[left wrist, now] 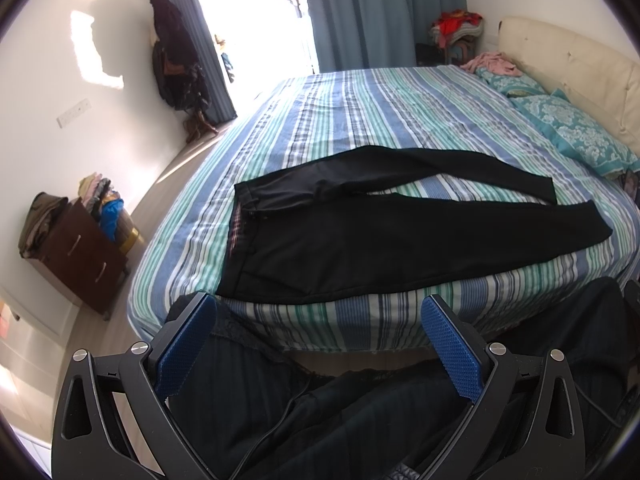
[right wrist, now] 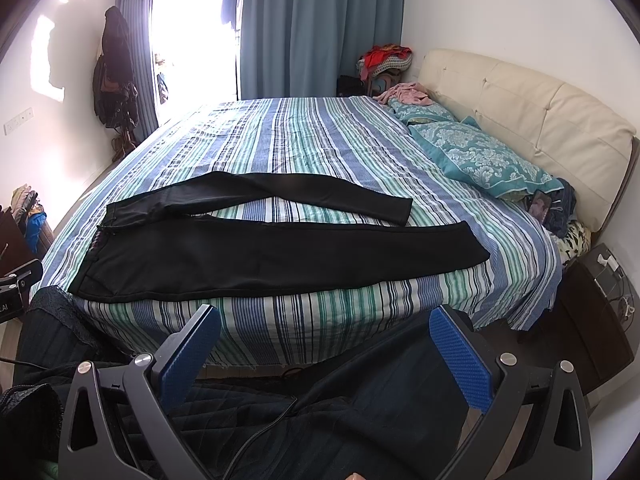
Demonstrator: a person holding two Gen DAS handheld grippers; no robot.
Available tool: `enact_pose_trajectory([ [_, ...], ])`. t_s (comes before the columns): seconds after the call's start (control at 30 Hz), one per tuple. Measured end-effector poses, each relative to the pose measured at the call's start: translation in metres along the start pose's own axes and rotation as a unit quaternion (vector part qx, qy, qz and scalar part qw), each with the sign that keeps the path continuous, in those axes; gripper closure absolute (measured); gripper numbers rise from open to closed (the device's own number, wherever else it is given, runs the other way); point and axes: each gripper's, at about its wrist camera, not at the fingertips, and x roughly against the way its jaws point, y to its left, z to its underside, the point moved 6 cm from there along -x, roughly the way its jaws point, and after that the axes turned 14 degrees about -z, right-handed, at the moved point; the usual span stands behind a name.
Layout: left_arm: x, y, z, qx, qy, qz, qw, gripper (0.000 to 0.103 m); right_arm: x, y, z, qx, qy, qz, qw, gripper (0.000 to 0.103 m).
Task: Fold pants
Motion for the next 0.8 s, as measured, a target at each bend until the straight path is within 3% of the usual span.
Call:
enact_pose_trajectory([
  [0.17,-0.002,-0.001,0.002,-0.004,0.002,0.007,1.0,0.001,0.0,0.0,0.0,0.0,0.0,0.0,1.0,0.0],
  [0.3,-0.006,-0.008,-0.011,-0.007,-0.01,0.045,0.9989,0.001,0.004,0.0,-0.005,0.01,-0.02,-0.002,1.0,0.0],
  [0.47,-0.006,-0.022,-0.053,0.013,-0.034,0.082,0.996,0.001,0.027,-0.009,-0.041,0.022,-0.145,-0.004,0.989,0.0],
  [0.57,-0.012,-0.033,-0.069,0.029,-0.023,0.103,0.994,0.001,0.045,-0.014,-0.057,0.014,-0.26,-0.044,0.964,0.0],
  [0.6,-0.014,-0.038,-0.071,0.032,-0.017,0.111,0.9931,0.001,0.038,-0.015,-0.061,0.016,-0.269,-0.06,0.961,0.0],
  [0.63,-0.018,-0.043,-0.076,0.031,-0.013,0.115,0.9929,0.001,0.018,-0.019,-0.064,0.005,-0.239,-0.066,0.969,0.0],
  [0.7,-0.025,-0.051,-0.08,0.02,-0.007,0.108,0.9939,0.001,-0.045,-0.03,-0.058,-0.025,-0.104,-0.092,0.99,0.0],
  [0.73,-0.029,-0.055,-0.082,0.013,-0.006,0.102,0.9947,0.001,-0.072,-0.038,-0.049,-0.048,-0.054,-0.108,0.991,0.0],
  [0.8,-0.038,-0.062,-0.083,0.003,0.001,0.088,0.9961,0.001,-0.103,-0.06,-0.037,-0.09,-0.023,-0.107,0.99,0.0],
])
